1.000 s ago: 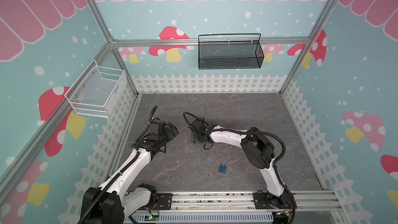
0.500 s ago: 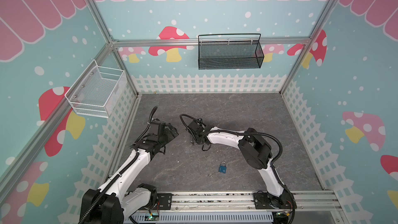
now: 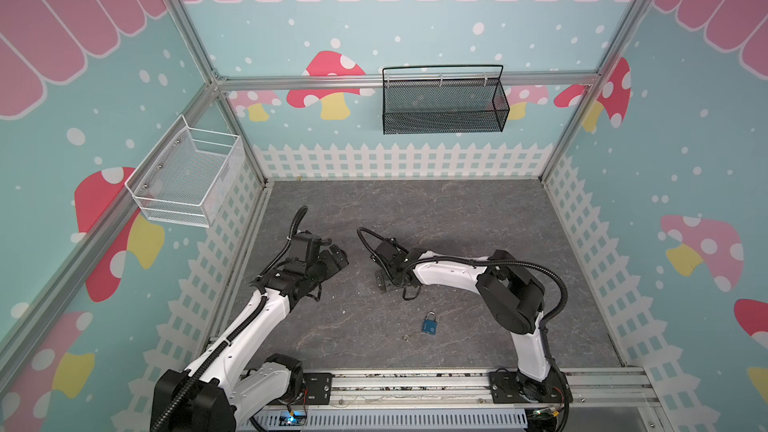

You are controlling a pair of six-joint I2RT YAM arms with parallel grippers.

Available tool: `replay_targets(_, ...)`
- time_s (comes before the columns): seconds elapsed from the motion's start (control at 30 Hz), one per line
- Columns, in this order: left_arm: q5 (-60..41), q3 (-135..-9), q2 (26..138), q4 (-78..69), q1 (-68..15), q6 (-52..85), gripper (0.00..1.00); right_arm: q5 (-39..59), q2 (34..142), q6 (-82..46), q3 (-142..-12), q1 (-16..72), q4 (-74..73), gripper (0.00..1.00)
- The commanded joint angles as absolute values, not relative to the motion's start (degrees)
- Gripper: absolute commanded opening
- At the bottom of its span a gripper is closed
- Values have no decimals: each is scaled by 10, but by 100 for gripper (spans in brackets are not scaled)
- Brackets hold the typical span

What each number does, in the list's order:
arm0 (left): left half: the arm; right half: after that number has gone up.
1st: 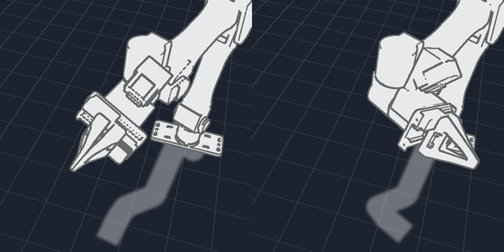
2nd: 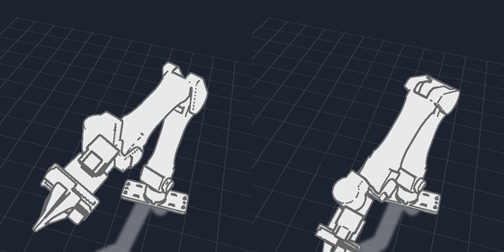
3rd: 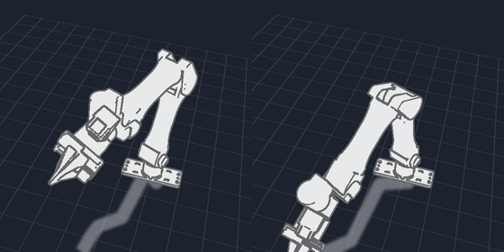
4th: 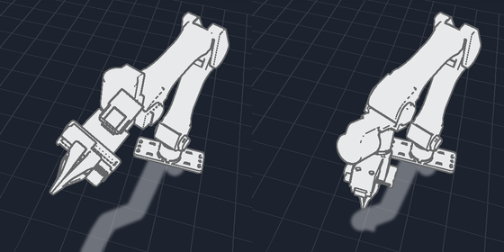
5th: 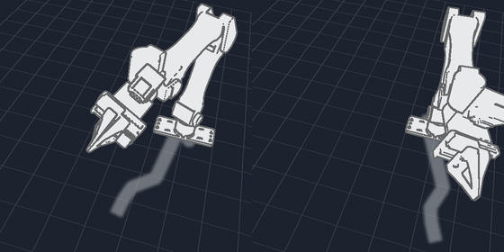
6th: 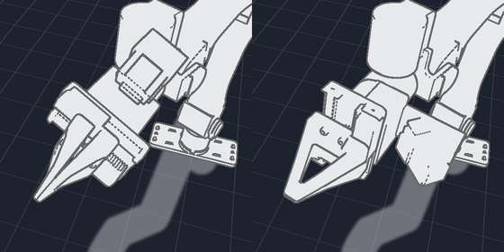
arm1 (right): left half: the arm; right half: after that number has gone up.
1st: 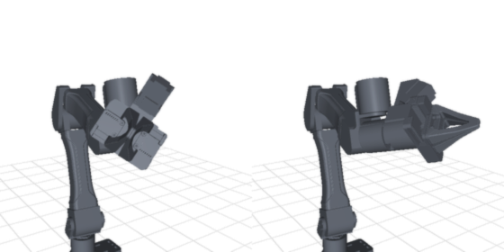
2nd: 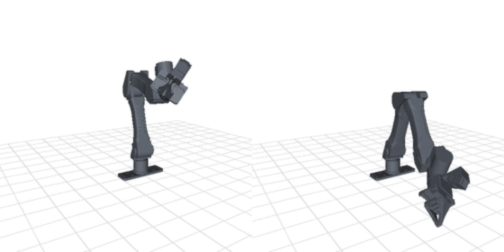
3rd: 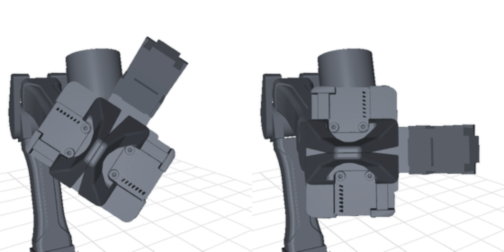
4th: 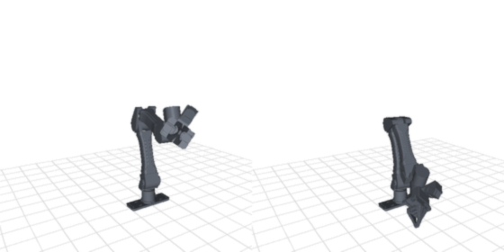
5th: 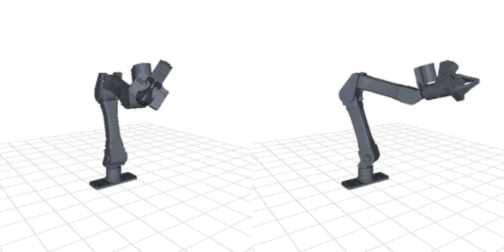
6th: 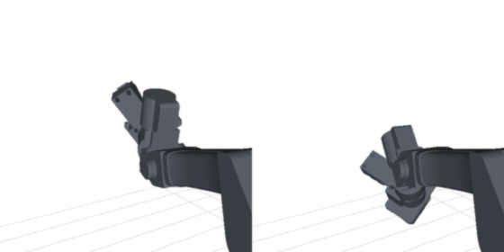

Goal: Unlock with the key
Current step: 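Lower the right gripper over the key ring and close on it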

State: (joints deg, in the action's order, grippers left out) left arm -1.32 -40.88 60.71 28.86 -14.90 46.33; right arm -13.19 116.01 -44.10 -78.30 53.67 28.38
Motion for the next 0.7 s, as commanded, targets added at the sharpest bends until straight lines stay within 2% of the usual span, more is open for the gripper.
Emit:
replay_targets(0.0,-18,-428,608,307,-169,487,100,-104,1154,-419,-741,531,335,98)
replay_targets(0.17,0,-445,623,307,-207,503,100,-91,1123,-383,-724,524,335,98)
replay_targets(0.27,10,-450,624,304,-213,513,100,-40,1099,-360,-715,525,314,100)
replay_targets(0.4,24,-448,616,305,-213,515,100,27,1093,-360,-720,512,285,92)
replay_targets(0.67,28,-448,598,314,-213,505,100,74,1115,-357,-757,497,258,70)
